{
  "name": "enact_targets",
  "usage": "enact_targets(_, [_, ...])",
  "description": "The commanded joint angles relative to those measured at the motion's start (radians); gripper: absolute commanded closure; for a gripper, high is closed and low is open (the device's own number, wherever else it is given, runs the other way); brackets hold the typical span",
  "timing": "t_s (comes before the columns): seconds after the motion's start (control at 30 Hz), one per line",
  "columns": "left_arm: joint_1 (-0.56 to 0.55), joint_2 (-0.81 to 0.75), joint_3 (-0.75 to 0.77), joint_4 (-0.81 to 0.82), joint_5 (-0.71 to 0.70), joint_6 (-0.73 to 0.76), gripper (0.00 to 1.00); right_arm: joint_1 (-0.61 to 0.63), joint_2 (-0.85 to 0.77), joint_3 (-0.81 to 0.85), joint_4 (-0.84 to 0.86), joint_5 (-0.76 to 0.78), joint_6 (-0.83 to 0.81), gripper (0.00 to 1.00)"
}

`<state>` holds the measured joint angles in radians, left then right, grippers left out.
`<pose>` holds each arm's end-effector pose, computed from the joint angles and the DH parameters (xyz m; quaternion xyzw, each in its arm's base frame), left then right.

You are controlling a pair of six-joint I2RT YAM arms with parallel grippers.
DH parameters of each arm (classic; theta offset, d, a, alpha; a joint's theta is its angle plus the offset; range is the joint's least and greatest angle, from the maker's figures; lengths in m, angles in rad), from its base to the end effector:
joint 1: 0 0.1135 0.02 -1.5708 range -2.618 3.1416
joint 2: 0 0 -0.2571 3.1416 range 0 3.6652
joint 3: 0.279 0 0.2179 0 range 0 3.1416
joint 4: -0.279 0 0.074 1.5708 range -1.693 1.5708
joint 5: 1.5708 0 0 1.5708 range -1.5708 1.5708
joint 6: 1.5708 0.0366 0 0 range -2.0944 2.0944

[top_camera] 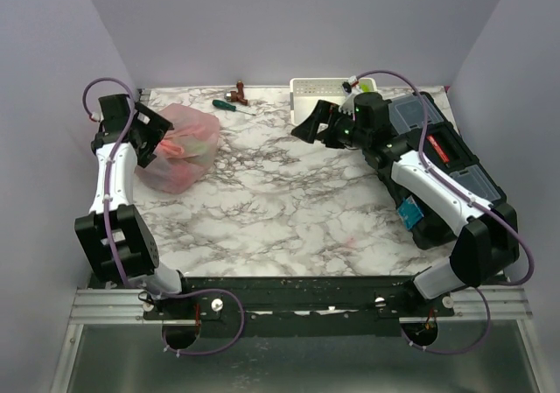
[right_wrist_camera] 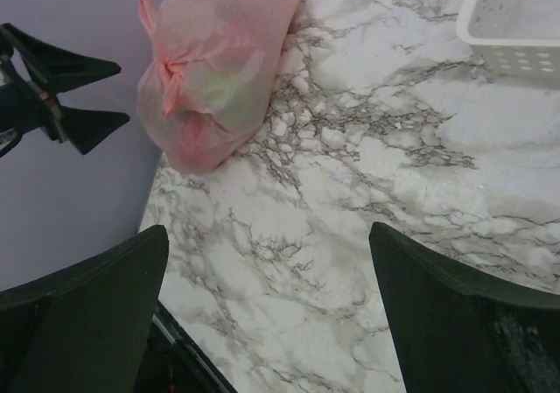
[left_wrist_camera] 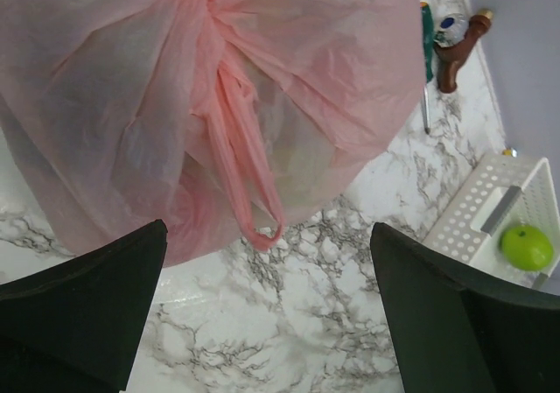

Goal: Take the fake fruits out of the plastic bag
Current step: Move the plastic bag to the center of the board.

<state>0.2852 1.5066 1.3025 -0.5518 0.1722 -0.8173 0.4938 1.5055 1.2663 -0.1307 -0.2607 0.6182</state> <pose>0.2905 0.0786 0.3109 -0.4501 0.7971 -0.1800 0.3602 0.2799 0.1614 0.3392 -0.0224 0.8211 0.3868 0.4192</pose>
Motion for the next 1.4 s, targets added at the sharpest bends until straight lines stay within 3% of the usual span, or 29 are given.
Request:
enact_targets(0.0, [0.006, 0.08, 0.057, -0.088, -0.117, -0.022, 0.01, 0.003, 0.017, -0.044, 0.106, -0.117, 0.054, 0.0])
enact_targets(0.2, [0.006, 0.117, 0.065, -0.115, -0.151, -0.022, 0.03, 0.002, 0.016, -0.07, 0.1, -0.118, 0.062, 0.0])
enact_targets(0.4, [-0.003, 0.125, 0.023, -0.134, -0.158, -0.088, 0.19, 0.003, -0.019, -0.089, 0.086, -0.067, 0.069, 0.0])
enact_targets(0.7, [-0.045, 0.227, 0.063, -0.118, -0.132, -0.04, 0.14, 0.003, -0.034, -0.104, 0.088, -0.063, 0.079, 0.0])
enact_targets(0.93, [-0.079, 0.245, 0.037, -0.03, 0.005, -0.019, 0.49, 0.003, -0.033, -0.13, 0.105, -0.073, 0.101, 0.0])
enact_targets(0.97, [-0.085, 0.247, 0.038, -0.028, 0.023, -0.014, 0.57, 0.003, -0.033, -0.132, 0.104, -0.075, 0.106, 0.0])
enact_targets(1.0, [-0.093, 0.246, 0.036, -0.021, 0.048, -0.011, 0.73, 0.002, -0.034, -0.135, 0.103, -0.075, 0.111, 0.0])
enact_targets(1.03, [-0.105, 0.239, 0.032, -0.015, 0.066, -0.01, 0.77, 0.003, -0.037, -0.141, 0.103, -0.074, 0.115, 0.0])
enact_targets(1.2, [-0.201, 0.196, 0.023, 0.014, 0.092, 0.018, 0.82, 0.003, -0.042, -0.143, 0.035, -0.035, 0.102, 0.0])
enact_targets(1.37, [-0.352, 0.176, 0.02, 0.021, 0.129, 0.026, 0.92, 0.005, -0.06, -0.149, -0.011, -0.012, 0.086, 0.0])
